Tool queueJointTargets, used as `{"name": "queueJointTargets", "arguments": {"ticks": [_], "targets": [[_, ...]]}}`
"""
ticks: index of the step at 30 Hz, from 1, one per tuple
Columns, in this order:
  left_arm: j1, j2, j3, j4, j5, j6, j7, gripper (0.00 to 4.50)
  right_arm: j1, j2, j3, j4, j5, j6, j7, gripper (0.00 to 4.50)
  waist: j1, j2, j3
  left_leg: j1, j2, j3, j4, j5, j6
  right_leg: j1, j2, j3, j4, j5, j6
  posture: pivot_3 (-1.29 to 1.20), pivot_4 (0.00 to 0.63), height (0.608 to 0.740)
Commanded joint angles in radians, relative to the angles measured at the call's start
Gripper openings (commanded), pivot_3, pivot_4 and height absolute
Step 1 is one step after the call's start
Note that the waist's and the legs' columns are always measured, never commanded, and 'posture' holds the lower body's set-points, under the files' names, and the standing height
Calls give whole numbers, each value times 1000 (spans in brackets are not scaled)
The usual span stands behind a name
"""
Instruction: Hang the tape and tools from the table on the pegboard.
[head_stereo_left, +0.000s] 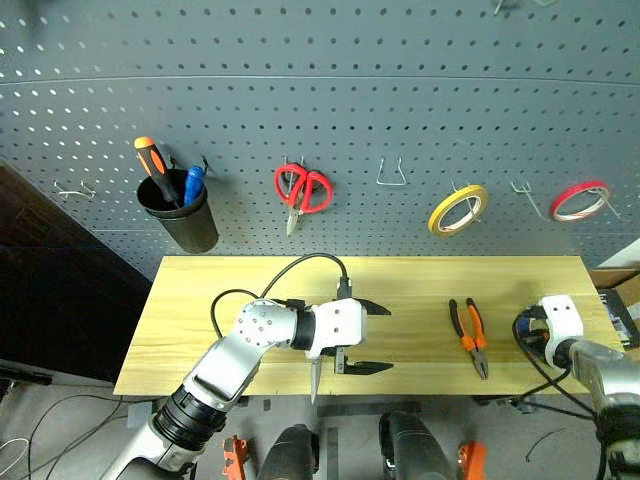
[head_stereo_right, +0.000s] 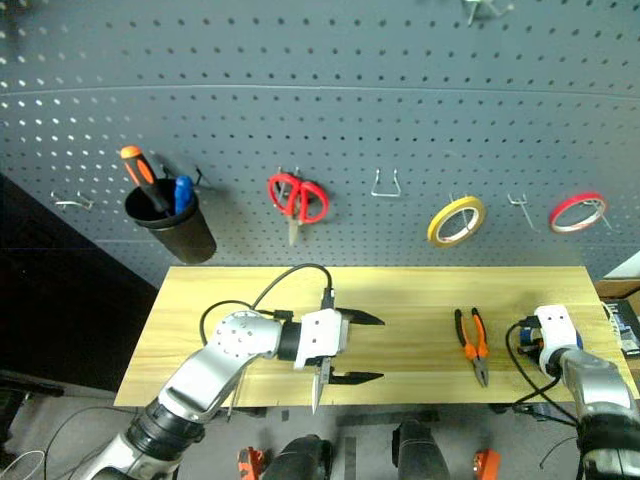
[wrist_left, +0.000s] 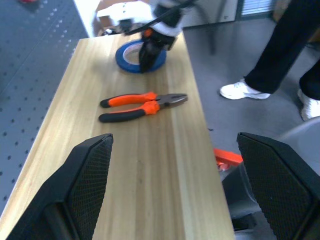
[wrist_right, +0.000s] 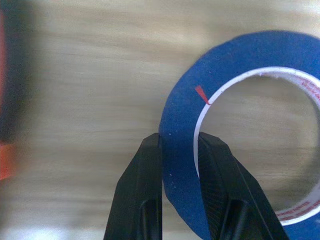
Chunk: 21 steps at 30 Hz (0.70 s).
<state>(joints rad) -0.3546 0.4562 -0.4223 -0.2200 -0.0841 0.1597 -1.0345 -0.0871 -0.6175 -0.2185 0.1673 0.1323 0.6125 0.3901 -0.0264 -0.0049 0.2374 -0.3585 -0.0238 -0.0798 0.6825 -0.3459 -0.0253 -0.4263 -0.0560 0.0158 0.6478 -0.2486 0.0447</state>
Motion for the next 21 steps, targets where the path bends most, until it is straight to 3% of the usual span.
{"name": "queueJointTargets", "arguments": {"ticks": [1, 6, 10, 21], "targets": [[2, -55, 39, -12, -37, -27, 58, 4222, 127, 20, -73, -417, -86, 25, -144, 686, -1, 2, -1, -1, 0, 0, 0, 0, 0, 0, 0, 0, 0, 0, 0, -69, 209, 740], [3, -115, 70, -13, -55, -7, 124, 4222, 253, 152, 0, -810, -222, 42, -312, 686, -7, 3, -4, -2, -1, 0, 4, 0, 0, -1, 1, -1, 0, 2, 3, -94, 207, 740], [-13, -147, 92, -12, -72, 8, 161, 4222, 223, 233, 104, -953, -312, -21, -382, 686, -17, 4, -4, -1, 0, 1, 5, 0, -1, -1, 2, -1, 2, 2, 2, -114, 204, 740], [-50, -198, 115, 2, -81, 15, 223, 4222, -33, 237, 46, -755, -195, -139, -264, 686, -27, 3, -5, -3, -4, -1, 14, 0, 1, 3, 3, -2, 2, 4, 6, -92, 195, 740]]}}
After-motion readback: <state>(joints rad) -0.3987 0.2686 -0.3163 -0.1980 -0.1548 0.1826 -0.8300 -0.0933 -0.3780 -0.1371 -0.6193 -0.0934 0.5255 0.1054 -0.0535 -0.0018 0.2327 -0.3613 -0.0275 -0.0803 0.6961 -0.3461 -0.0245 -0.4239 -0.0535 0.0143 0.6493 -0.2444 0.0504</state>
